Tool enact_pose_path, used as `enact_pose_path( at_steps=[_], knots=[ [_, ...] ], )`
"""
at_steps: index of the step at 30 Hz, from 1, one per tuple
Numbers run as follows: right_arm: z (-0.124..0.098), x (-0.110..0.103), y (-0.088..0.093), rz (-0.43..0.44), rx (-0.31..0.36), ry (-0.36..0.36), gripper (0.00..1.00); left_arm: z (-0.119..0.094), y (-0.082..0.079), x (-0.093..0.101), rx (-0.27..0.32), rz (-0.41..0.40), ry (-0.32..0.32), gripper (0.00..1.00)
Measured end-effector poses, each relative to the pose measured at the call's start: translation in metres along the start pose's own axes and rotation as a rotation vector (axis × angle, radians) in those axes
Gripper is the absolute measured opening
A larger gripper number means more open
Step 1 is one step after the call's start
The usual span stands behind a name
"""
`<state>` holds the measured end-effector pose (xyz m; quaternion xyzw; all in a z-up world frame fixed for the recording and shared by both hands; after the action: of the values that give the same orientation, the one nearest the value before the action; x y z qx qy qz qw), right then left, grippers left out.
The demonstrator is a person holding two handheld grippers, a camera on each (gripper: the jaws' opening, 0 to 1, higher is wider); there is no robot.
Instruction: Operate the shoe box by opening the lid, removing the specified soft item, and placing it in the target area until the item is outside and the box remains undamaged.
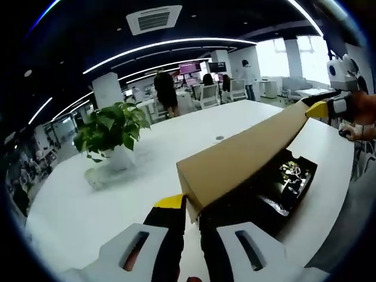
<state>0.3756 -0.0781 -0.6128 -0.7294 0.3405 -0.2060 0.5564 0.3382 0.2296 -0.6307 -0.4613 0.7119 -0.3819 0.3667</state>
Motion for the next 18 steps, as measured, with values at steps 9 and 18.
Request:
enact_pose_path(
  at_steps=[9, 18],
  knots=[
    [-0.001, -0.001, 0.007, -0.107, -0.026, -0.030, 0.56, 0.003, -0.002, 0.000, -0.012, -0.018, -0.007, 0.04],
    [0.010, 0.013, 0.012, -0.139, -0.068, 0.048, 0.41, 0.006, -0.005, -0.001, -0.020, -0.024, 0.005, 0.04]
  ],
)
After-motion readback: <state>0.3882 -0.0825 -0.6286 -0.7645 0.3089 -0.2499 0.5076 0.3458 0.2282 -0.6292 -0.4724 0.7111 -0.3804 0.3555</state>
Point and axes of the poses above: the point that each gripper's makers call its tool centre point, and the gripper's own axes: z roughly forward along the fingers, x roughly to its right, y roughly out of its underside, the point moved 7 cm from there along -z, roughly backward along the fingers
